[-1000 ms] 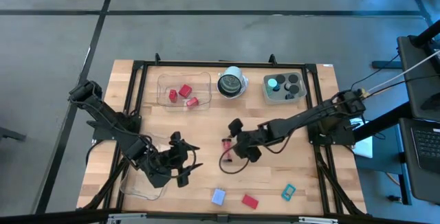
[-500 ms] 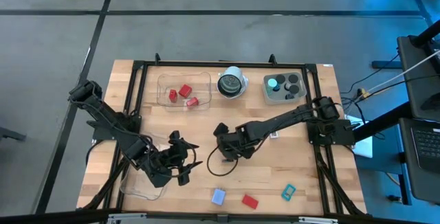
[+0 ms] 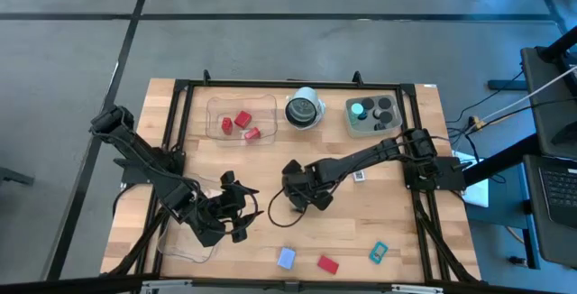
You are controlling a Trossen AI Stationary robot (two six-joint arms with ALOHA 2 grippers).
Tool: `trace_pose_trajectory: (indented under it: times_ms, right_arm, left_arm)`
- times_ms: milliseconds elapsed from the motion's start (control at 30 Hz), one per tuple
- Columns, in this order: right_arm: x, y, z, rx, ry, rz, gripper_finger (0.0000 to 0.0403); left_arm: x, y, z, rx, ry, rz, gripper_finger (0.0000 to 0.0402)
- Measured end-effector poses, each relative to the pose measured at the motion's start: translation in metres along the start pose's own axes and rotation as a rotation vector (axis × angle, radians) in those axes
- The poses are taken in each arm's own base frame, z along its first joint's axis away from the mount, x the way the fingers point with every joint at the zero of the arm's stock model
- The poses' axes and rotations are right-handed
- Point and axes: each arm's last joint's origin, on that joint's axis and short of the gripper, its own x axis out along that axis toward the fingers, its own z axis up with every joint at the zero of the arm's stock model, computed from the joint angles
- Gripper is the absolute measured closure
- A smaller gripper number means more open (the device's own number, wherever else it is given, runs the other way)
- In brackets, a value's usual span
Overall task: Pick & Place Office items
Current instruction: Put the red hourglass into the gray bin
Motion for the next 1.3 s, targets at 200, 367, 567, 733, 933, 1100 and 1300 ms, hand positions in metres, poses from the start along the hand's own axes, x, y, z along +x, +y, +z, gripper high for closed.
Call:
trace_pose_trajectory:
  times_ms: [200,367,567,733,933,1100,1300]
  right_arm:
    - [0.000,0.004,-0.004,0.195,0.032,0.048,0.0153]
    - [-0.001,0.006,-0.005,0.348,0.049,0.088,0.0198]
    - [-0.001,0.008,-0.005,0.579,0.054,0.122,0.0190]
    - [-0.004,0.011,-0.003,0.724,0.043,0.172,0.0174]
    - [-0.032,0.008,-0.002,0.837,-0.024,0.179,0.0199]
    - [-0.071,0.004,-0.006,0.909,-0.110,0.163,0.0199]
    - [-0.122,0.007,-0.031,1.010,-0.041,-0.041,0.0190]
  left_arm:
    - [0.000,0.001,-0.001,0.017,0.011,0.010,0.0135]
    - [0.000,0.002,-0.002,0.023,0.014,0.013,0.0135]
    - [0.000,0.002,-0.002,0.022,0.014,0.013,0.0135]
    - [0.000,0.002,-0.002,0.023,0.014,0.013,0.0135]
    - [0.000,0.002,-0.002,0.023,0.014,0.013,0.0135]
    - [0.000,0.002,-0.002,0.022,0.014,0.013,0.0135]
    - [0.000,0.002,-0.002,0.022,0.014,0.012,0.0135]
